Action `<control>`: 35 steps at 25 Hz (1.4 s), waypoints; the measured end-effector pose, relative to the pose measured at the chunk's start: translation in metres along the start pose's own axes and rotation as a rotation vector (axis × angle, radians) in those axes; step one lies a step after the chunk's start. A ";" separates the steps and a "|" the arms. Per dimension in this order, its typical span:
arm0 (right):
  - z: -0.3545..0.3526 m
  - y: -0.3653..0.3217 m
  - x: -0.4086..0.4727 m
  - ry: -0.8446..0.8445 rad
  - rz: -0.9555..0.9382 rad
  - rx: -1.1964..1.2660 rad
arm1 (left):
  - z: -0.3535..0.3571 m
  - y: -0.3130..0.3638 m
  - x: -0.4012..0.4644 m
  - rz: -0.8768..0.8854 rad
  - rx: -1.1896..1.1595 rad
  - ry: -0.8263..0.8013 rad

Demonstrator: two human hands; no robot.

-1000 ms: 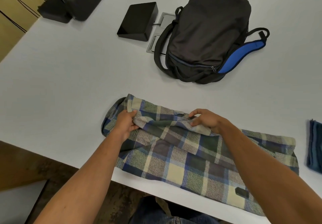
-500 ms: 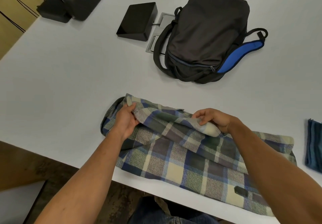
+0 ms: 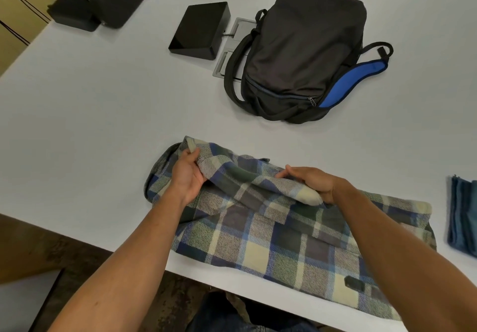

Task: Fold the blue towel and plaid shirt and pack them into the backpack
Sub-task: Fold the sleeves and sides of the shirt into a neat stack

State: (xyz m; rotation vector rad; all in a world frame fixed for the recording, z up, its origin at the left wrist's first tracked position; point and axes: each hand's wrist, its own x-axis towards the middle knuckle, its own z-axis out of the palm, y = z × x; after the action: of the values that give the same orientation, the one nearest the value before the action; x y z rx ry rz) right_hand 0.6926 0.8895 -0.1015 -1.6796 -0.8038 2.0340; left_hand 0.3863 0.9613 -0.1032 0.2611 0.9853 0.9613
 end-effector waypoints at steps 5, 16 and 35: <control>0.013 -0.010 0.029 -0.018 0.188 -0.014 | -0.008 -0.001 0.001 0.011 0.189 0.009; 0.029 -0.007 0.039 -0.135 0.250 -0.305 | -0.010 -0.004 0.004 0.013 0.171 0.008; 0.012 -0.004 0.001 0.386 -0.228 -0.012 | -0.003 0.001 0.013 0.076 0.240 0.041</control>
State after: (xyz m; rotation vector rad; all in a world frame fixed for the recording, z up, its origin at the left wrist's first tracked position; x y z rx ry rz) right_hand 0.6799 0.8907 -0.0985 -1.8151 -0.8269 1.4947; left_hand 0.3861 0.9711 -0.1121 0.4838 1.1364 0.9204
